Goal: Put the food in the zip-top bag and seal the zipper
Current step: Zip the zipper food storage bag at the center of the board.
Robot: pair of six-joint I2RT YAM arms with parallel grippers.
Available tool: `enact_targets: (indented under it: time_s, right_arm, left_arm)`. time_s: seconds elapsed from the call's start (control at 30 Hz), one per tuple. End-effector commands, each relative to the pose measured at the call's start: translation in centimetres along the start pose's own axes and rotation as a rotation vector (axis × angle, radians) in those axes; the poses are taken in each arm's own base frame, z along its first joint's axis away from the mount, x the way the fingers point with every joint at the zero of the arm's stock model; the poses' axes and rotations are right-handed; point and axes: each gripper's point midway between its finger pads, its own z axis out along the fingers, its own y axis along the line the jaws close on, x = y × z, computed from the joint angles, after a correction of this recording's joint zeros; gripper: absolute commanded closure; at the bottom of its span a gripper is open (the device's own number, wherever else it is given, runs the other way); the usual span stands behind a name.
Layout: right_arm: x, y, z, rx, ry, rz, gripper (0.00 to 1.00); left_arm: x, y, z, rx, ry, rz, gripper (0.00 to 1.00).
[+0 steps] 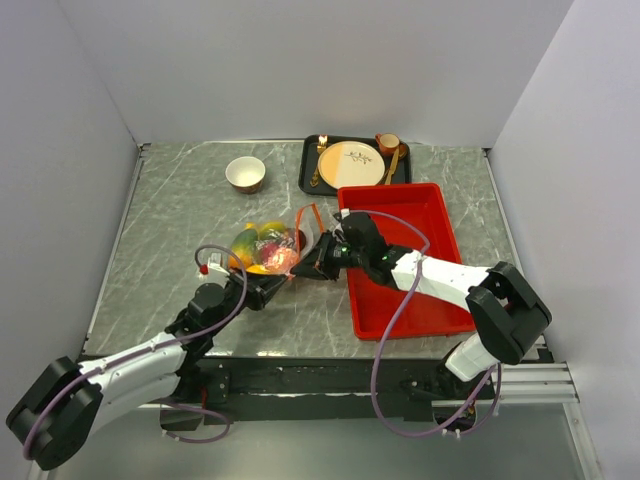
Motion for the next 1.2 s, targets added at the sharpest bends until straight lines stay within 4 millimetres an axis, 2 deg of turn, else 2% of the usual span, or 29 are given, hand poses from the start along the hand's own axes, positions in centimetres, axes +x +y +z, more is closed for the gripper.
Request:
enact_targets:
  time_s: [0.0, 0.2, 0.3, 0.37, 0.4, 0.43, 0.5, 0.53, 0.6, 0.67, 0.7, 0.93, 1.03, 1.17]
  right_arm:
    - [-3.2, 2.4, -0.6, -0.058, -0.093, -0.029, 0.96]
    - [-4.2, 2.4, -0.9, -0.062, -0.113, -0.022, 0.96]
    - [-4.3, 2.6, -1.0, -0.063, -0.117, -0.033, 0.96]
    - [-4.1, 2.5, -1.0, -0.061, -0.113, -0.026, 0.96]
    - [-3.7, 2.7, -1.1, -0.076, -0.101, -0.028, 0.96]
    - [-3.1, 2.4, -1.0, -0.075, -0.084, -0.015, 0.96]
    - [-2.2, 2.6, -1.0, -0.088, -0.057, -0.017, 0.96]
    - [-1.8, 2.5, -1.1, -0.088, -0.046, -0.013, 0.96]
    - [-0.9, 2.6, -1.2, -0.097, -0.026, -0.016, 0.96]
    - [-0.5, 2.5, -1.2, -0.104, -0.017, -0.005, 0.96]
    - [-0.4, 2.5, -1.3, -0.105, -0.014, -0.002, 0.96]
    - [0.2, 1.8, -1.6, -0.094, -0.015, 0.004, 0.96]
    - [0.3, 1.7, -1.6, -0.09, -0.013, 0.005, 0.96]
    - [0.3, 1.6, -1.4, -0.09, -0.013, 0.008, 0.96]
  left_arm:
    - [-0.1, 1.2, -0.5, -0.024, -0.007, 0.02, 0.99]
    - [-0.4, 1.5, -1.0, -0.033, -0.02, 0.023, 0.99]
    - [-0.4, 1.0, -1.2, -0.01, -0.023, 0.024, 0.99]
    - [-0.5, 0.3, -1.1, 0.016, -0.03, 0.016, 0.89]
    - [-0.6, -0.2, -1.0, 0.031, -0.035, 0.016, 0.81]
    - [-0.6, -0.5, -0.7, 0.045, -0.035, 0.017, 0.69]
    - [-0.4, -0.7, 0.0, 0.039, -0.027, 0.025, 0.6]
    - [-0.4, -1.5, 0.2, 0.065, -0.024, 0.025, 0.58]
    - [0.1, -1.3, 1.0, 0.049, -0.001, 0.022, 0.53]
    - [0.2, -2.4, 1.3, 0.1, 0.007, 0.007, 0.51]
    - [0.2, -1.9, 1.5, 0.087, 0.006, -0.008, 0.49]
    - [-0.4, -3.1, 1.5, 0.152, -0.023, -0.039, 0.45]
    - [-0.8, -3.0, 0.8, 0.161, -0.043, -0.073, 0.46]
    - [-2.0, -1.7, -0.2, 0.138, -0.106, -0.12, 0.47]
